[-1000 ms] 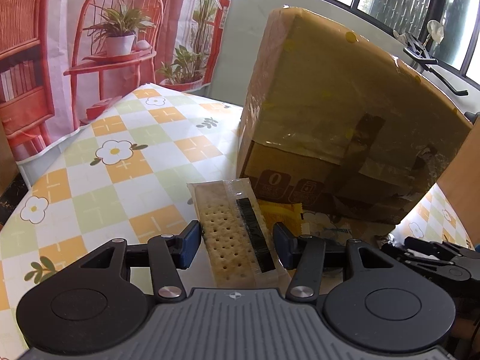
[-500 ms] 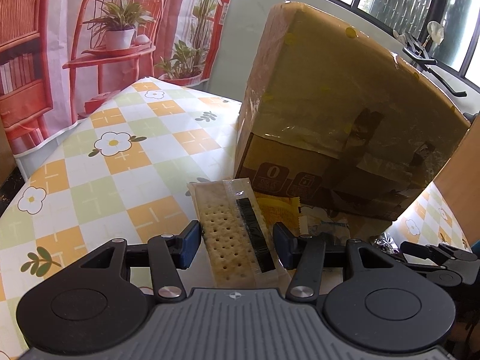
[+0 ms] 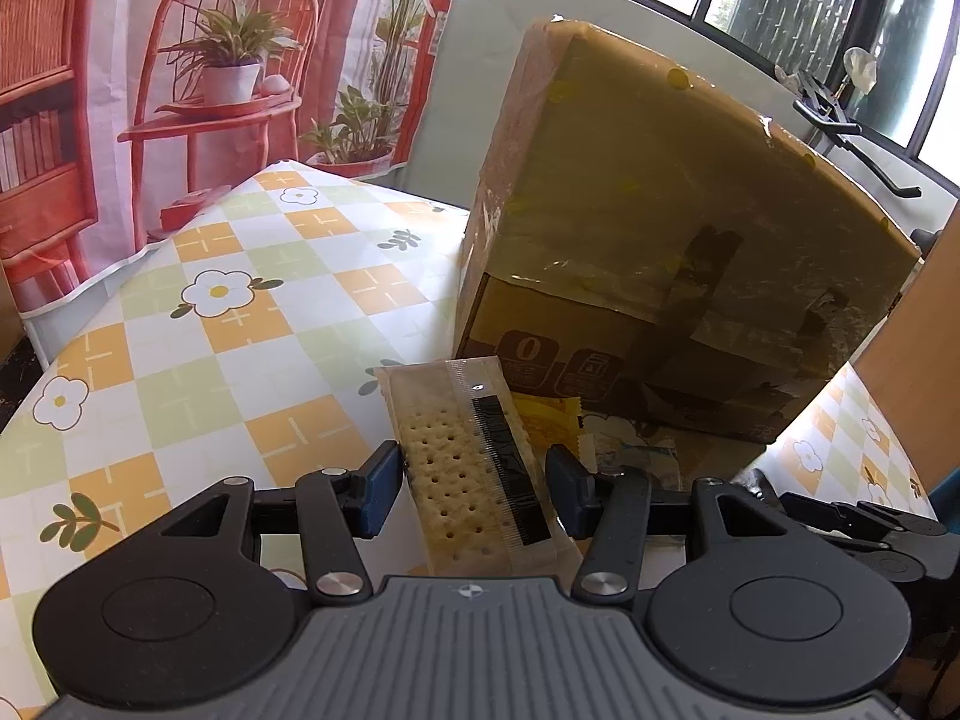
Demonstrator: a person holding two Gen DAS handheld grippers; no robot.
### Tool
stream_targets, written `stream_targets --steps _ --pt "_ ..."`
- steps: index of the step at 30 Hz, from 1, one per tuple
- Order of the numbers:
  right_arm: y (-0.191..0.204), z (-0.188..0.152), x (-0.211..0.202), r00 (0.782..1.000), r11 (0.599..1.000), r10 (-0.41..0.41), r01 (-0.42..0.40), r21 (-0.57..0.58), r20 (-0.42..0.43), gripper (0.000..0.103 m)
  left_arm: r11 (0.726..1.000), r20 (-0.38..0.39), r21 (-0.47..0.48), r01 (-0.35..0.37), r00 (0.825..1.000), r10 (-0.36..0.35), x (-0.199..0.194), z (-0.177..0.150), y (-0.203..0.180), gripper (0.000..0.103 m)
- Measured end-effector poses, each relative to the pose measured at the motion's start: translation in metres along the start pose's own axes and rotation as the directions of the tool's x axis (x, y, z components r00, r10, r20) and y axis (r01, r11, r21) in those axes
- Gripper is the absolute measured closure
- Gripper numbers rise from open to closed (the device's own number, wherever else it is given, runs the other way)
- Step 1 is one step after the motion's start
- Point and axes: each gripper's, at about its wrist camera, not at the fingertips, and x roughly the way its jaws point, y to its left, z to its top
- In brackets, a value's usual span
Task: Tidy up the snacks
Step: 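Grasp the cracker pack with left tool while right tool grasps silver jerky bag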
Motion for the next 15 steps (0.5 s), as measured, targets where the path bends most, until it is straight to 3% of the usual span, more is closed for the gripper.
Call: stream_targets --steps 2,8,15 --pt "0.001 0.001 -0.006 1.000 1.000 0.013 -0.013 0.011 0.021 0.065 1.000 0.003 0.003 0.005 1.000 -0.005 -0.002 0.000 0.000 0.048" --pt "-0.005 0.003 -0.011 1.000 0.999 0.014 -0.015 0.038 0.019 0.066 1.000 0.010 0.009 0.014 1.000 -0.014 -0.005 0.001 -0.001 0.048" --pt "-0.010 0.014 -0.040 0.994 0.996 0.032 -0.040 0.080 0.105 0.066 0.998 0.042 0.051 0.032 0.999 -0.034 -0.013 0.011 -0.008 0.048"
